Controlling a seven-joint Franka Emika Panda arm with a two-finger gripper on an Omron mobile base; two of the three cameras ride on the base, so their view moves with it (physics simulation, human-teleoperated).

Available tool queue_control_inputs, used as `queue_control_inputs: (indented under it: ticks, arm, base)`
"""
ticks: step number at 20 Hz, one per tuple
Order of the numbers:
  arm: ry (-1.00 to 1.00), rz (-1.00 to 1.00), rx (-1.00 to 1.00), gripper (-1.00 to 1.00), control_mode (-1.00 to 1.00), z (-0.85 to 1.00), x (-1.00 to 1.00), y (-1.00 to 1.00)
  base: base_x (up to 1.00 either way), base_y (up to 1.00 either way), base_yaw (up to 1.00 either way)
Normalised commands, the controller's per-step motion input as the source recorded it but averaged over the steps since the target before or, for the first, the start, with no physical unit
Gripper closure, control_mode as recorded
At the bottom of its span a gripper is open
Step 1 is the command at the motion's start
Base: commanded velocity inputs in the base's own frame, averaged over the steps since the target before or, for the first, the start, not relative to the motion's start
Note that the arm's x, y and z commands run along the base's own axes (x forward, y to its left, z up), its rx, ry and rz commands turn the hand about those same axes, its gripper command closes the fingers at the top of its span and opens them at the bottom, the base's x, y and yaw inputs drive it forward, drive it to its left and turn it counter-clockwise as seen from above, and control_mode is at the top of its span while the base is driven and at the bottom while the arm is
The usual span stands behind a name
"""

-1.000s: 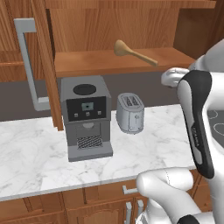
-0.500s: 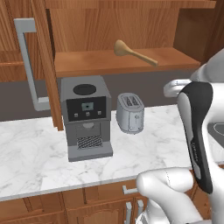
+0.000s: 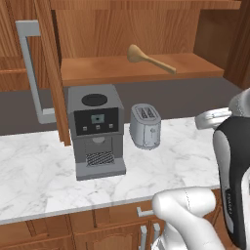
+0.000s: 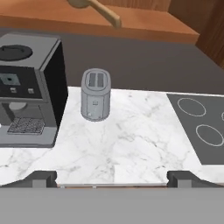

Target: Organize the utensils by type. Pick up the wooden spoons from the counter and place them in the open cabinet. Then pick up the metallic utensils from the counter and place them in the open drawer.

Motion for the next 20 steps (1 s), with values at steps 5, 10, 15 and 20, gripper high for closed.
queue_control_inputs:
  ticks: [5, 10, 15, 20]
  arm:
    - [-0.03, 0.00, -0.02, -1.00, -1.00, 0.00, -0.39, 0.00]
    - [0.02, 0.00, 0.00, -1.00, -1.00, 0.00, -0.05, 0.00]
    - [0.10, 0.00, 0.00, -1.00, -1.00, -0.06, 0.00, 0.00]
    - [0.06, 0.00, 0.00, -1.00, -1.00, -0.10, 0.00, 0.00]
  base:
    - [0.00, 0.00, 0.00]
    - [0.00, 0.00, 0.00]
    - [0.00, 0.00, 0.00]
    - [0.00, 0.00, 0.00]
